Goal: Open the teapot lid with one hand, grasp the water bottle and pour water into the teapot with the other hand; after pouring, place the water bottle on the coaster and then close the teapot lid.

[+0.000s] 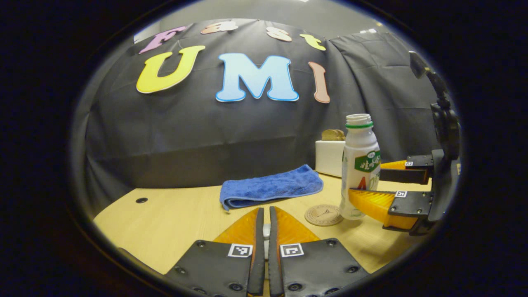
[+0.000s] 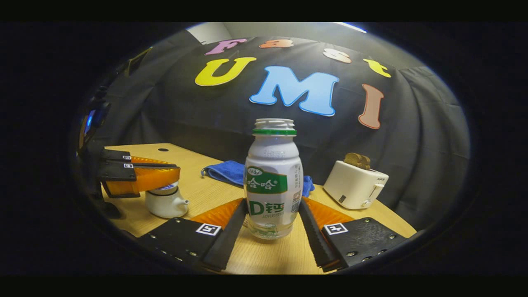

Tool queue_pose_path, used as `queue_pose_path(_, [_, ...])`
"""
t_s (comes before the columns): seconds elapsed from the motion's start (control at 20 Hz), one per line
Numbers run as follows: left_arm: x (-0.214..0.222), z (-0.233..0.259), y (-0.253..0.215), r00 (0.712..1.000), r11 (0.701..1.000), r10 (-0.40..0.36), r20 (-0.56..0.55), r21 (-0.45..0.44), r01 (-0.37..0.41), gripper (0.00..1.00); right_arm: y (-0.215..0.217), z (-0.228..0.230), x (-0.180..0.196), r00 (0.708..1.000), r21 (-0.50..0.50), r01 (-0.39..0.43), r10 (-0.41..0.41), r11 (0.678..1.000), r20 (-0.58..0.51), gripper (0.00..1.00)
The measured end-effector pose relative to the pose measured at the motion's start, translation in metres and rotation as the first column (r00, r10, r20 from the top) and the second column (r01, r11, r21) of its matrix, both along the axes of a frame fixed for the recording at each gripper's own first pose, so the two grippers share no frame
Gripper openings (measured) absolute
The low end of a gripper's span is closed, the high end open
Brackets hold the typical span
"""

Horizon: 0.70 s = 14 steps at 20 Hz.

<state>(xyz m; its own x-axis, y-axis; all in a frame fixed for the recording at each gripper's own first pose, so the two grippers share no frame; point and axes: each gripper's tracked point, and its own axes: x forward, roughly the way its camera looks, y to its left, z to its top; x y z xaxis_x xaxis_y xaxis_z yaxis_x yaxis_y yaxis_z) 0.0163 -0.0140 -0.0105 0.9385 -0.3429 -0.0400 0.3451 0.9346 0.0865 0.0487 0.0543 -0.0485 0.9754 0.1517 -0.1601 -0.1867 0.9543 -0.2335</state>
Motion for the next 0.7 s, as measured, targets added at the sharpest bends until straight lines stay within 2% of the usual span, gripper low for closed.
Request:
queue_pose_path(0.05, [0.0005,-0.0010,-0.0003,1.000,1.000,0.005,-0.003,0.010,-0.005,0.14,-0.0012,-0.0005,0.0006,1.000,0.000,0.001,-0.001,1.000,0.000,0.76])
queue_pose_path(0.1, [0.0003,-0.0003,-0.0007,1.000,1.000,0.006,0.003,0.015,-0.006,0.11,-0.0024,0.0013,0.0011,1.000,0.001,0.003,-0.003,1.000,0.001,0.76])
queue_pose_path(0.15, [-0.0002,0.0004,-0.0005,1.000,1.000,0.007,0.003,0.015,-0.007,0.14,-0.0013,0.0002,-0.0001,1.000,0.000,0.004,-0.004,1.000,0.003,0.76])
queue_pose_path(0.35, [0.0028,-0.0070,-0.0013,1.000,0.999,0.019,-0.009,0.028,-0.018,0.14,-0.0028,0.0018,0.0011,1.000,0.002,0.006,-0.006,1.000,0.003,0.76])
queue_pose_path(0.4, [0.0029,-0.0073,-0.0014,1.000,0.999,0.021,-0.009,0.032,-0.020,0.10,-0.0029,0.0023,0.0010,1.000,0.004,0.007,-0.007,1.000,0.005,0.76])
queue_pose_path(0.5, [0.0037,-0.0075,-0.0028,1.000,0.999,0.022,-0.005,0.032,-0.022,0.17,-0.0030,0.0017,0.0009,1.000,0.009,0.008,-0.008,1.000,0.004,0.76])
queue_pose_path(0.55, [0.0043,-0.0068,-0.0023,1.000,0.999,0.026,-0.003,0.030,-0.026,0.12,-0.0041,0.0007,0.0003,1.000,0.010,0.008,-0.008,1.000,0.002,0.76])
queue_pose_path(0.6, [0.0040,-0.0071,-0.0014,1.000,0.999,0.028,-0.004,0.028,-0.028,0.22,-0.0040,0.0000,0.0005,1.000,0.011,0.008,-0.008,1.000,-0.001,0.76])
queue_pose_path(0.7, [0.0034,-0.0066,-0.0027,1.000,0.999,0.027,-0.004,0.024,-0.027,0.32,-0.0030,-0.0002,0.0041,1.000,0.015,0.009,-0.009,1.000,-0.002,0.76])
